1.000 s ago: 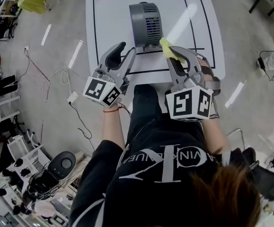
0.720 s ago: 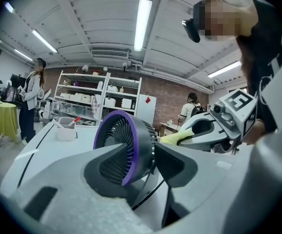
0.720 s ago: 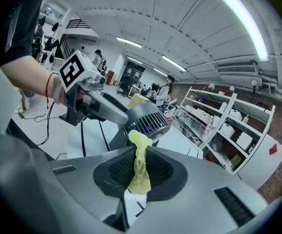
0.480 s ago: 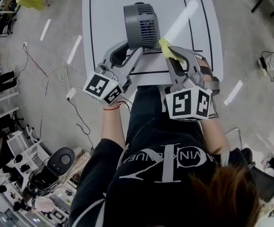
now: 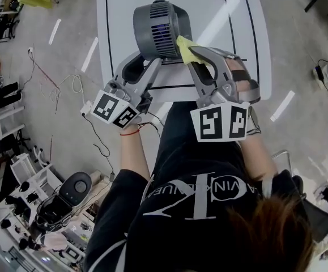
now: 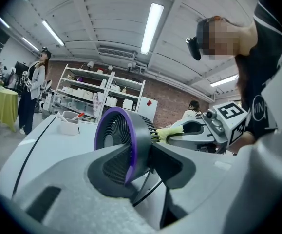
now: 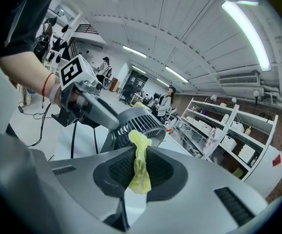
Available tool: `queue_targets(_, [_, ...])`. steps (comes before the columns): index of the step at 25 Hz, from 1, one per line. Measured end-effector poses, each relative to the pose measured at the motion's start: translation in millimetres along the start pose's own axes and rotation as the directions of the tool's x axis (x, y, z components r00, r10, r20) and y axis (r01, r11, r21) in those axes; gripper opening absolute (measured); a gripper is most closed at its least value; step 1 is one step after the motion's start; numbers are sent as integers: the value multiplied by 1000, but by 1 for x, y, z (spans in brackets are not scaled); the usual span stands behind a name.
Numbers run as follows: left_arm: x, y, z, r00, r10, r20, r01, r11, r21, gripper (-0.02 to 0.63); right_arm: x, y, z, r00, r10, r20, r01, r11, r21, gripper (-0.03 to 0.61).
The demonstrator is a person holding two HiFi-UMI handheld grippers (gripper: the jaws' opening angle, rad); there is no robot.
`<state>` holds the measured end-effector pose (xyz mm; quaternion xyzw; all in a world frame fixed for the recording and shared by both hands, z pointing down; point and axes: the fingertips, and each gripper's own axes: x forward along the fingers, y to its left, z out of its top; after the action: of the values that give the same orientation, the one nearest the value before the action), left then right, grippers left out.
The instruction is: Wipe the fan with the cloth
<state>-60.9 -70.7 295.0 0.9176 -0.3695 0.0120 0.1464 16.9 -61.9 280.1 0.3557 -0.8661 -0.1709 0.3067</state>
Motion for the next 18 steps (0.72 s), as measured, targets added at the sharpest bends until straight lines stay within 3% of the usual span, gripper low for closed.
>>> queue_targets(6, [-7,6,-6,1000,18,16,-17,999,-35,147,13,-7,8,998,-6,57,9,998,-58,43])
queue_targets(13, [-8,2,-3,999,-28,33,30,998,-55,130,20,-21,16,996,-21,91,29,996,-90,43])
queue_targets(16, [-5,1,-2,998,-52,45,56,996,-71,129,28,-35,8,995,-23,93,26,999,-26,43])
queue_targets(18, [-4,1,-1,997,-67,47,70,995,-77,127,41,-44,-3,997,-9,77,1,995,100,41])
